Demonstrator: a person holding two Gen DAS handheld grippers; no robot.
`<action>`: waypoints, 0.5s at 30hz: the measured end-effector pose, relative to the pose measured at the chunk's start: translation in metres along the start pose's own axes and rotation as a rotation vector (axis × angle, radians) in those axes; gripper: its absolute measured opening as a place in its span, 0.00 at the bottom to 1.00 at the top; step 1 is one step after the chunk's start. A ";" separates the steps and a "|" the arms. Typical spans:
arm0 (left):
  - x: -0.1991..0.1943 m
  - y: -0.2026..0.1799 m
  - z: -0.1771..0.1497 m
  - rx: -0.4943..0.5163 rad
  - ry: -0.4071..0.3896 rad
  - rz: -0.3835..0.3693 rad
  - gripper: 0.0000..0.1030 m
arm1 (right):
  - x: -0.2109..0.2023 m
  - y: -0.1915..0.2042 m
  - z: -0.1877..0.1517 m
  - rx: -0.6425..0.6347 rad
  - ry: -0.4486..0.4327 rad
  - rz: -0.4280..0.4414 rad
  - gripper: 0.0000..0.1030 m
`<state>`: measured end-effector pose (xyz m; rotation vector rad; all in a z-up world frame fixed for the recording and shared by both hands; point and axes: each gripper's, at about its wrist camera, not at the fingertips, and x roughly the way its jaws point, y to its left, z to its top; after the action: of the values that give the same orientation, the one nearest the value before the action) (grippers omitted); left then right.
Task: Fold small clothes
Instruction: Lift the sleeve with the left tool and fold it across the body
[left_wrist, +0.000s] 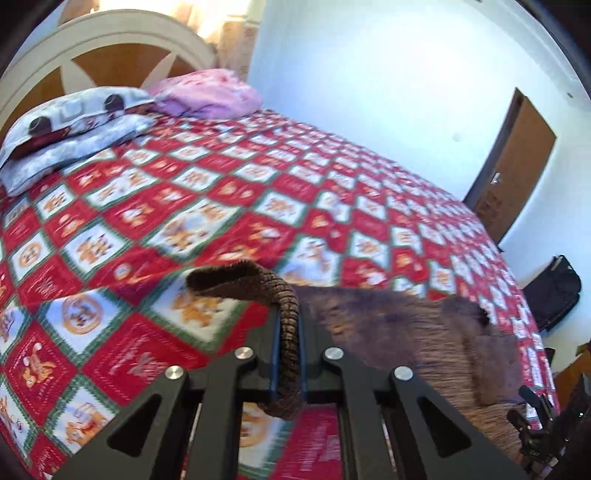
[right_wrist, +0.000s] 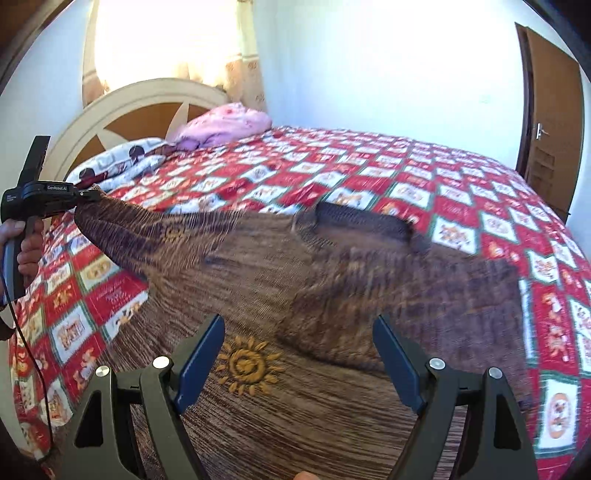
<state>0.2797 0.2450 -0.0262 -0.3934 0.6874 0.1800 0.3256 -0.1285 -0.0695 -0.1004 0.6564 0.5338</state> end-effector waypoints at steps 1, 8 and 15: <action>-0.002 -0.007 0.002 0.006 -0.005 -0.012 0.08 | -0.006 -0.004 0.001 0.005 -0.011 -0.004 0.81; -0.017 -0.066 0.007 0.039 -0.021 -0.113 0.08 | -0.031 -0.031 -0.002 0.062 -0.037 -0.015 0.81; -0.018 -0.123 0.012 0.049 -0.012 -0.212 0.08 | -0.052 -0.056 -0.014 0.126 -0.047 -0.037 0.81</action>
<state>0.3080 0.1373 0.0298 -0.4150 0.6326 -0.0354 0.3119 -0.2031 -0.0536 0.0183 0.6395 0.4570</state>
